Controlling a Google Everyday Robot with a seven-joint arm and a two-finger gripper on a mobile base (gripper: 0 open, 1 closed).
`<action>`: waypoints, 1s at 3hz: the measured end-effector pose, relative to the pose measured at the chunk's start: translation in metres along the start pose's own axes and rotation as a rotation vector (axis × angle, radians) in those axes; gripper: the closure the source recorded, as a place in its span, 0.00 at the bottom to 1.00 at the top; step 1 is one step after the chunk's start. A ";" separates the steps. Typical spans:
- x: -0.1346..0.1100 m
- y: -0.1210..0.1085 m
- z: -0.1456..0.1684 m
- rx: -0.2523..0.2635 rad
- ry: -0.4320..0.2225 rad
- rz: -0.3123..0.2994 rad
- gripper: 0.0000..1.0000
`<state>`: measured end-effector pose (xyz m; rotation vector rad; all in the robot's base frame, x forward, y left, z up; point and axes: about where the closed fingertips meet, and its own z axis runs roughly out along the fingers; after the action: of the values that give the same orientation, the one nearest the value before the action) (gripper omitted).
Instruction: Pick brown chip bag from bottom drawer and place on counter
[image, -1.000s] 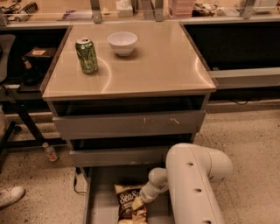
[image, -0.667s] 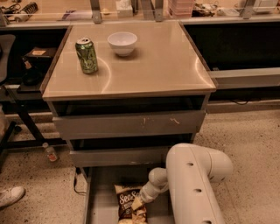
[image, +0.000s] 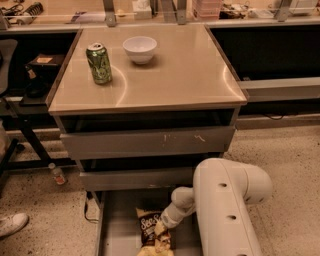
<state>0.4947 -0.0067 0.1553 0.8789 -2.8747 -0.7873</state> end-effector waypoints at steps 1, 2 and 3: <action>-0.002 -0.001 -0.045 0.029 0.015 0.026 1.00; 0.003 -0.005 -0.098 0.058 0.026 0.062 1.00; 0.020 -0.013 -0.143 0.102 0.058 0.108 1.00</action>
Offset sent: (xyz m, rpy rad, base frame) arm 0.0322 -0.0890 0.1408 -0.1180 0.0152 -0.0884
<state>0.5094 -0.0919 0.2714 0.7353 -2.9045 -0.6010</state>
